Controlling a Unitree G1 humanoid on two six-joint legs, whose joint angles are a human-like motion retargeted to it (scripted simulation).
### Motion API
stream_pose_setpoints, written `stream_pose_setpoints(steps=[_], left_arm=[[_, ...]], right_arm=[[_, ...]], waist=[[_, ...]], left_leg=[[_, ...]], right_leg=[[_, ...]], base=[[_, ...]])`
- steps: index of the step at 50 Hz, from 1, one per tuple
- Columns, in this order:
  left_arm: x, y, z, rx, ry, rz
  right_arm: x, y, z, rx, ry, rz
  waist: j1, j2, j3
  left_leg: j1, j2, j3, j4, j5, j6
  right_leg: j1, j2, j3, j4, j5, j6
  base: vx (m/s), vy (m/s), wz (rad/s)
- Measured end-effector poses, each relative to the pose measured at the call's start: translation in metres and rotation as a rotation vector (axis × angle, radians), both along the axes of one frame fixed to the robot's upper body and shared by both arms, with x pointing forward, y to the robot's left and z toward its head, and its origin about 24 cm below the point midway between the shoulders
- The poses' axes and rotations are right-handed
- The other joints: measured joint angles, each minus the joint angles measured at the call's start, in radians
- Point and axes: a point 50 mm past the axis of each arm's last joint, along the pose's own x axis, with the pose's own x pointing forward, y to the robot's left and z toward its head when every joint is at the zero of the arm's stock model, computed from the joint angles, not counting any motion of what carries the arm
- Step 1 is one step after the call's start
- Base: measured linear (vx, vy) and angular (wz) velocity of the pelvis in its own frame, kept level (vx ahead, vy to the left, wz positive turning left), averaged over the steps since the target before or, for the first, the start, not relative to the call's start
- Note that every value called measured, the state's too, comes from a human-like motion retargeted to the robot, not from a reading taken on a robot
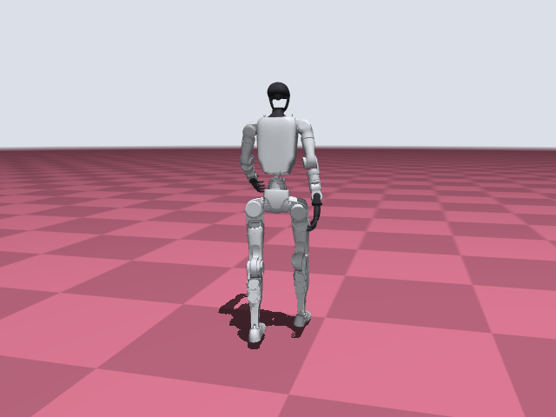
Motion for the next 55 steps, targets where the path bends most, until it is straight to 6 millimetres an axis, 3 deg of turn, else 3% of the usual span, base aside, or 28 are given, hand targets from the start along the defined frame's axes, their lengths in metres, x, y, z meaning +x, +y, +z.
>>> stream_pose_setpoints(steps=[2, 4, 6, 8, 10, 12, 14, 16, 20, 22, 24, 27, 30, 33, 35, 38, 41, 44, 46, 48, 50, 52, 53, 55], left_arm=[[0.018, -0.008, 0.03, -0.066, -0.12, 0.014], [0.021, -0.011, 0.041, -0.074, -0.175, -0.014], [0.011, -0.011, 0.027, -0.067, -0.132, -0.04], [-0.013, -0.007, -0.006, -0.037, -0.001, -0.06], [-0.055, 0.002, -0.052, 0.031, 0.209, -0.09], [-0.119, 0.012, -0.102, 0.133, 0.482, -0.182], [-0.183, 0.021, -0.136, 0.185, 0.724, -0.233], [-0.25, 0.033, -0.156, 0.231, 0.959, -0.23], [-0.369, 0.053, -0.159, 0.271, 1.358, -0.165], [-0.412, 0.06, -0.151, 0.272, 1.482, -0.078], [-0.449, 0.061, -0.14, 0.262, 1.567, -0.016], [-0.489, 0.053, -0.128, 0.203, 1.631, 0.026], [-0.502, 0.036, -0.126, 0.098, 1.647, 0.017], [-0.488, 0.018, -0.136, 0.029, 1.601, -0.124], [-0.458, 0.014, -0.149, 0.084, 1.518, -0.245], [-0.369, 0.021, -0.168, 0.18, 1.334, -0.22], [-0.25, 0.03, -0.163, 0.274, 1.055, -0.123], [-0.128, 0.023, -0.122, 0.304, 0.685, -0.075], [-0.057, 0.01, -0.076, 0.279, 0.406, -0.07], [-0.003, -0.004, -0.02, 0.224, 0.144, -0.064], [0.032, -0.014, 0.031, 0.181, -0.044, -0.026], [0.047, -0.018, 0.059, 0.17, -0.143, -0.03], [0.048, -0.02, 0.063, 0.167, -0.153, -0.037], [0.042, -0.02, 0.049, 0.167, -0.103, -0.049]], right_arm=[[-0.011, -0.003, 0.002, -0.039, 0.103, 0.028], [-0.013, -0.001, 0.003, -0.033, 0.132, 0.034], [-0.008, -0.002, 0.002, -0.04, 0.129, 0.037], [0.004, -0.004, 0.001, -0.067, 0.098, 0.041], [0.023, -0.007, -0.001, -0.097, 0.048, 0.05], [0.05, -0.01, -0.002, -0.104, -0.037, 0.039], [0.095, -0.017, 0.002, -0.129, -0.173, 0.029], [0.146, -0.024, 0.011, -0.18, -0.319, 0.041], [0.25, -0.027, 0.052, -0.242, -0.638, 0.088], [0.297, -0.026, 0.084, -0.267, -0.838, 0.105], [0.33, -0.023, 0.114, -0.269, -1.022, 0.116], [0.349, -0.018, 0.139, -0.232, -1.168, 0.13], [0.337, -0.014, 0.126, -0.213, -1.117, 0.142], [0.289, -0.013, 0.082, -0.219, -0.932, 0.179], [0.244, -0.009, 0.052, -0.144, -0.804, 0.231], [0.164, 0.001, 0.014, -0.042, -0.508, 0.241], [0.084, 0.008, -0.003, 0.019, -0.251, 0.231], [0.01, 0.013, -0.003, 0.061, -0.037, 0.205], [-0.027, 0.014, 0.002, 0.071, 0.066, 0.18], [-0.053, 0.012, 0.008, 0.051, 0.151, 0.163], [-0.068, 0.009, 0.013, 0.021, 0.256, 0.18], [-0.074, 0.012, 0.015, 0.026, 0.289, 0.16], [-0.074, 0.013, 0.015, 0.027, 0.292, 0.143], [-0.067, 0.013, 0.013, 0.008, 0.274, 0.106]], waist=[[-0.046, -0.025, 0.029], [-0.055, -0.035, 0.046], [-0.021, -0.037, 0.051], [0.038, -0.055, 0.069], [0.104, -0.098, 0.097], [0.123, -0.14, 0.038], [0.133, -0.13, -0.079], [0.182, -0.14, -0.099], [0.338, -0.191, -0.069], [0.433, -0.177, -0.028], [0.505, -0.12, 0.003], [0.55, -0.063, 0.004], [0.527, -0.05, -0.016], [0.464, 0.004, -0.01], [0.428, 0.043, -0.022], [0.369, 0.026, -0.092], [0.274, 0.02, -0.112], [0.144, 0.038, -0.105], [0.045, 0.039, -0.092], [-0.046, 0.013, -0.07], [-0.112, -0.02, -0.037], [-0.132, -0.036, -0.008], [-0.125, -0.037, -0.005], [-0.089, -0.043, -0.004]], left_leg=[[0.095, -0.014, -0.039, -0.028, -0.001, -0.017], [0.181, 0.001, -0.055, -0.049, 0.03, -0.032], [0.249, 0.007, -0.043, -0.056, 0.114, -0.03], [0.309, -0.017, -0.014, -0.024, 0.23, -0.009], [0.316, -0.068, 0.036, 0.102, 0.356, 0.033], [0.062, -0.113, 0.102, 0.488, 0.35, 0.089], [-0.312, -0.11, 0.142, 0.852, 0.209, 0.147], [-0.49, -0.108, 0.189, 0.937, 0.097, 0.185], [-0.605, -0.072, 0.353, 0.643, 0.059, 0.186], [-0.557, -0.038, 0.41, 0.335, 0.121, 0.116], [-0.512, 0.027, 0.458, 0.091, 0.15, 0.027], [-0.51, 0.083, 0.486, -0.09, 0.083, -0.063], [-0.471, 0.063, 0.437, -0.119, 0.068, -0.025], [-0.328, 0.071, 0.419, -0.085, 0.142, -0.004], [-0.258, 0.099, 0.374, -0.037, 0.131, 0.013], [-0.26, 0.087, 0.313, 0.012, 0.058, 0.05], [-0.214, 0.056, 0.233, 0.009, 0.021, 0.05], [-0.136, 0.044, 0.125, -0.019, 0.012, 0.026], [-0.082, 0.031, 0.048, -0.036, 0.014, 0.008], [-0.013, -0.002, -0.023, -0.051, 0.016, 0.002], [0.08, -0.021, -0.077, -0.074, 0.014, 0.0], [0.173, 0.004, -0.104, -0.092, 0.031, -0.01], [0.21, 0.017, -0.107, -0.097, 0.057, -0.013], [0.279, 0.024, -0.099, -0.097, 0.147, -0.015]], right_leg=[[0.039, -0.033, -0.068, -0.227, -0.002, 0.085], [0.054, -0.019, -0.079, -0.304, -0.038, 0.135], [0.085, 0.011, -0.039, -0.305, -0.035, 0.113], [0.17, 0.02, -0.006, -0.305, -0.003, 0.077], [0.272, -0.012, 0.028, -0.29, -0.006, 0.069], [0.272, -0.059, 0.063, -0.245, -0.053, 0.047], [0.179, -0.047, 0.087, -0.215, -0.084, 0.017], [0.182, -0.041, 0.124, -0.199, -0.115, 0.015], [0.256, -0.057, 0.238, -0.198, -0.163, 0.04], [0.329, -0.034, 0.306, -0.204, -0.181, 0.043], [0.428, 0.018, 0.357, -0.208, -0.199, 0.036], [0.548, 0.056, 0.407, -0.206, -0.193, 0.039], [0.636, 0.054, 0.417, -0.187, -0.086, 0.038], [0.726, 0.096, 0.39, -0.087, 0.154, 0.025], [0.655, 0.138, 0.315, 0.148, 0.279, 0.042], [0.304, 0.094, 0.165, 0.615, 0.131, -0.028], [0.063, 0.075, 0.1, 0.752, -0.03, -0.086], [-0.052, 0.076, 0.05, 0.593, -0.087, -0.067], [-0.061, 0.045, 0.0, 0.345, -0.068, -0.038], [-0.023, -0.016, -0.07, 0.03, -0.013, 0.002], [0.015, -0.059, -0.139, -0.226, -0.007, 0.088], [0.022, -0.047, -0.118, -0.305, -0.077, 0.14], [0.022, -0.03, -0.081, -0.305, -0.095, 0.14], [0.065, 0.001, -0.031, -0.305, -0.074, 0.114]], base=[[1.08, -0.29, 1.05], [1.08, -0.33, 0.29], [1.09, -0.34, -0.57], [1.15, -0.33, -1.12], [1.17, -0.3, -1.07], [1.04, -0.24, -0.23], [0.92, -0.17, -0.07], [0.98, -0.14, -0.89], [1.03, -0.06, -1.68], [1.09, 0.08, -2.16], [1.15, 0.19, -1.82], [1.17, 0.29, -0.92], [1.19, 0.36, 0.02], [1.27, 0.35, 0.53], [1.22, 0.31, 0.6], [1.05, 0.25, 0.78], [0.99, 0.17, 1.48], [0.96, 0.06, 2.19], [0.97, -0.09, 2.45], [1.02, -0.22, 2.19], [1.09, -0.35, 1.49], [1.1, -0.42, 0.58], [1.11, -0.43, -0.08], [1.14, -0.42, -0.62]])
